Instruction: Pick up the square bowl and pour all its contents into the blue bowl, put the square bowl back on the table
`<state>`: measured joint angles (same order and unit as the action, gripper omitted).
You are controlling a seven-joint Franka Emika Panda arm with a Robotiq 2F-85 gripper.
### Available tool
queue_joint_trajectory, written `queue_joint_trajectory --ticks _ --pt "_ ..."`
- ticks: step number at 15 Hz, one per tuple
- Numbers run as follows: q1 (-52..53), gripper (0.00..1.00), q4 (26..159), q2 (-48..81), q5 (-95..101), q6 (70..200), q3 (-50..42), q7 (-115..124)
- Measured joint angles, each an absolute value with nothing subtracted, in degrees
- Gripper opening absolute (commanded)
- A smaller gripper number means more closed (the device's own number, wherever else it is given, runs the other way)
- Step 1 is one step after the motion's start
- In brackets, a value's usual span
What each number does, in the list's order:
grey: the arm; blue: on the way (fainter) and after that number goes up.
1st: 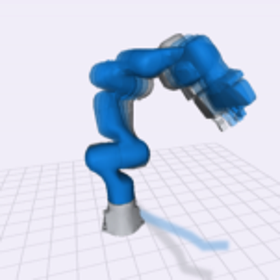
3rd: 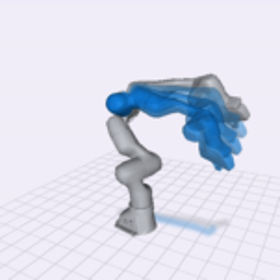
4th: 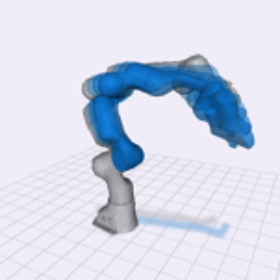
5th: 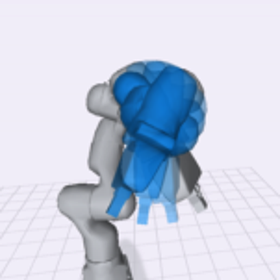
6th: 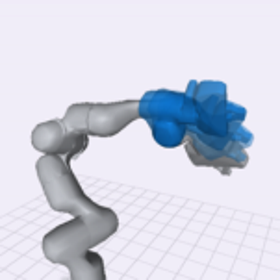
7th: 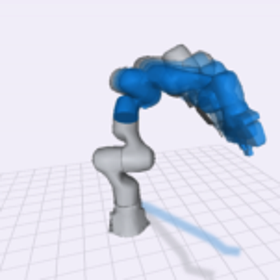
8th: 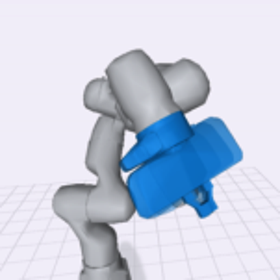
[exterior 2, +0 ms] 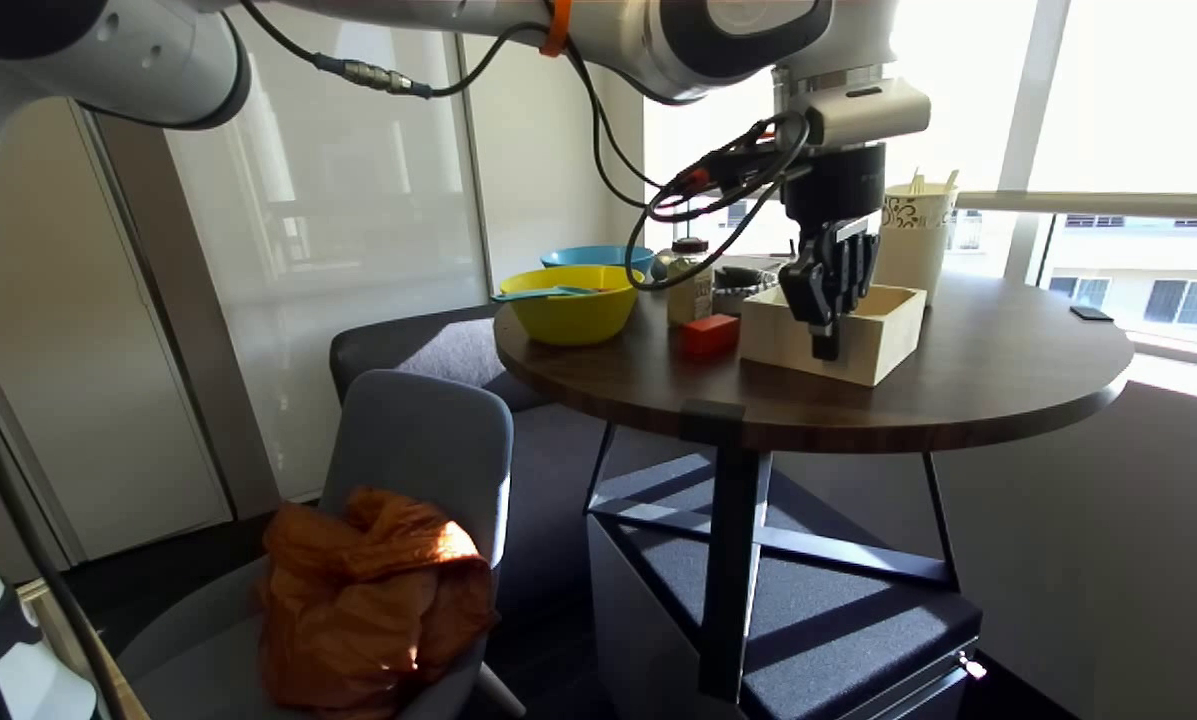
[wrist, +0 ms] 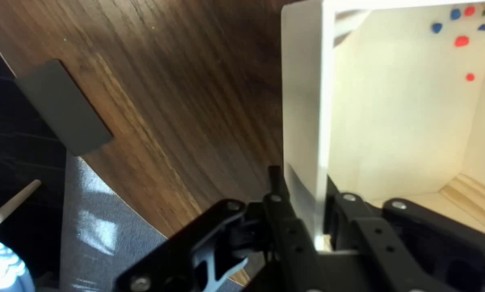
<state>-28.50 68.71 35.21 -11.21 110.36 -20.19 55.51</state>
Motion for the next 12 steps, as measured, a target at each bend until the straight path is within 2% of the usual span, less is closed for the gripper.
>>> queue_joint_trajectory --ticks 6,12 --pt "-28.24 0.02 68.75 33.52 -11.83 109.21 -20.16 54.76" --pt "-20.82 0.02 73.51 25.48 -0.05 122.42 -22.94 55.45"
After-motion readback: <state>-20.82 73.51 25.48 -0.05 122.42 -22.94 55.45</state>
